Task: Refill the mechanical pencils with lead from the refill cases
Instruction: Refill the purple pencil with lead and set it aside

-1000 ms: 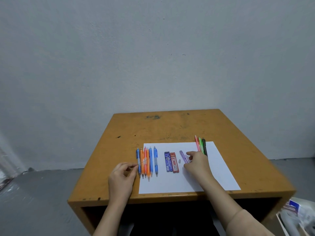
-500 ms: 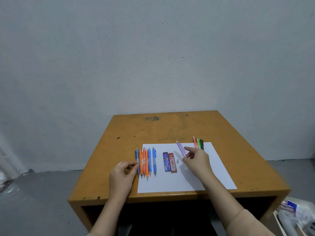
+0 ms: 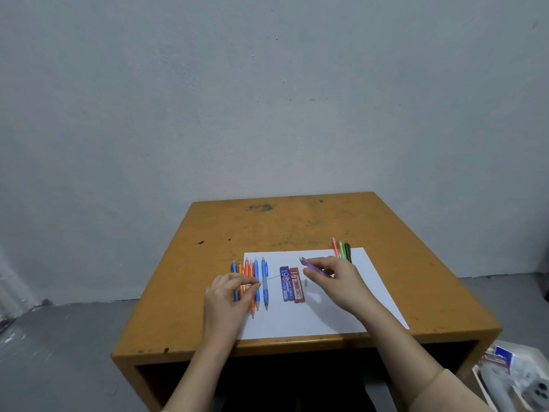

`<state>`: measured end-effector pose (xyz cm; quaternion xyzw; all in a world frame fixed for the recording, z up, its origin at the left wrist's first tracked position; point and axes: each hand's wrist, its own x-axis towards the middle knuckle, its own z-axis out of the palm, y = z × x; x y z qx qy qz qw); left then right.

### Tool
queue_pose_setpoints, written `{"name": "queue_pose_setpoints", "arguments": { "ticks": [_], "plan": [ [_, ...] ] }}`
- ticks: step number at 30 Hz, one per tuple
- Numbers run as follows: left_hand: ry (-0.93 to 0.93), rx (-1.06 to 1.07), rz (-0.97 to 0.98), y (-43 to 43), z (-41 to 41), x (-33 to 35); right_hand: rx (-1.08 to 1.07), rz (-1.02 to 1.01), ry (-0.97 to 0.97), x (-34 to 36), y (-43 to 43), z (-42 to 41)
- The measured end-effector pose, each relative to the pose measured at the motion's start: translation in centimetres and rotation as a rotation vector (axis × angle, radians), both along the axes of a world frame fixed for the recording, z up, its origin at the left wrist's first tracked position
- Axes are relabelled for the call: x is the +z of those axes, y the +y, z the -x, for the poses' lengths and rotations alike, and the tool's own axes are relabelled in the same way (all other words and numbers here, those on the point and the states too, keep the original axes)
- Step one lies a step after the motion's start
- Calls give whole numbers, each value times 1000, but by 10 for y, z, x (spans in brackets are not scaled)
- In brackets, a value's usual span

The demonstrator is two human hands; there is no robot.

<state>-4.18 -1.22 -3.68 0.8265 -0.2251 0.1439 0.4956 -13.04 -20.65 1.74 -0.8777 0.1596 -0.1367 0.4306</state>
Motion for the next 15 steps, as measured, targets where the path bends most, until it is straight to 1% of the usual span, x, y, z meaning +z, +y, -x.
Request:
{"name": "queue_pose_setpoints", "arguments": {
  "ticks": [4,9,15],
  "plan": [
    [39,-29,-7,-2,1,-2,45,-21,16,-2,0,4],
    [17,-43,16,-3,1,-9,42,70,45,-8,2,3],
    [-44,-48,44,-7,1,-16,5,172,6,-16,8,-1]
  ]
}}
